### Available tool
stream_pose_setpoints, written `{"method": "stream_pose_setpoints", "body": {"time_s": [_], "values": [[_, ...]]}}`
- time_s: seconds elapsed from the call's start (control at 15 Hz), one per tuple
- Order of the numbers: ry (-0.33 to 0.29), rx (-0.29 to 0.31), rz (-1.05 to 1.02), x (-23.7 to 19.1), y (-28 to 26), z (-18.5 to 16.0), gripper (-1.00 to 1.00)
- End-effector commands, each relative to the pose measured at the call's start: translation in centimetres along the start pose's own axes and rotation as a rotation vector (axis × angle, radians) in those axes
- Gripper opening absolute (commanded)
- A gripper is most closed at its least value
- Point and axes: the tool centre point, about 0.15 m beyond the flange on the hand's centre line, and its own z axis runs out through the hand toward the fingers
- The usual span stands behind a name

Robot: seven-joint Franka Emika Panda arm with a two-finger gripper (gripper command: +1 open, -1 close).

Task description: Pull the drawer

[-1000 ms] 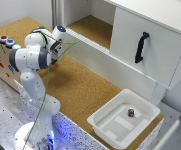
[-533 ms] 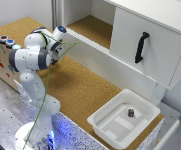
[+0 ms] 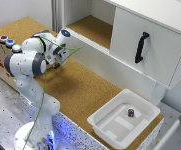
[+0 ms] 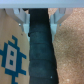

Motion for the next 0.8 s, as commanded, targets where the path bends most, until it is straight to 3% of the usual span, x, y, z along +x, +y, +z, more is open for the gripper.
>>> {"method": "stream_pose_setpoints", "body": {"time_s": [0.0,0.67,0.73], "values": [[0.013,0.058,0.003,-2.2,5.8,-2.0,-1.0],[0.034,0.046,0.047,-2.3,11.0,-5.2,-1.0],[0.023,0.029,0.025,-2.2,10.8,-5.6,1.0]]}}
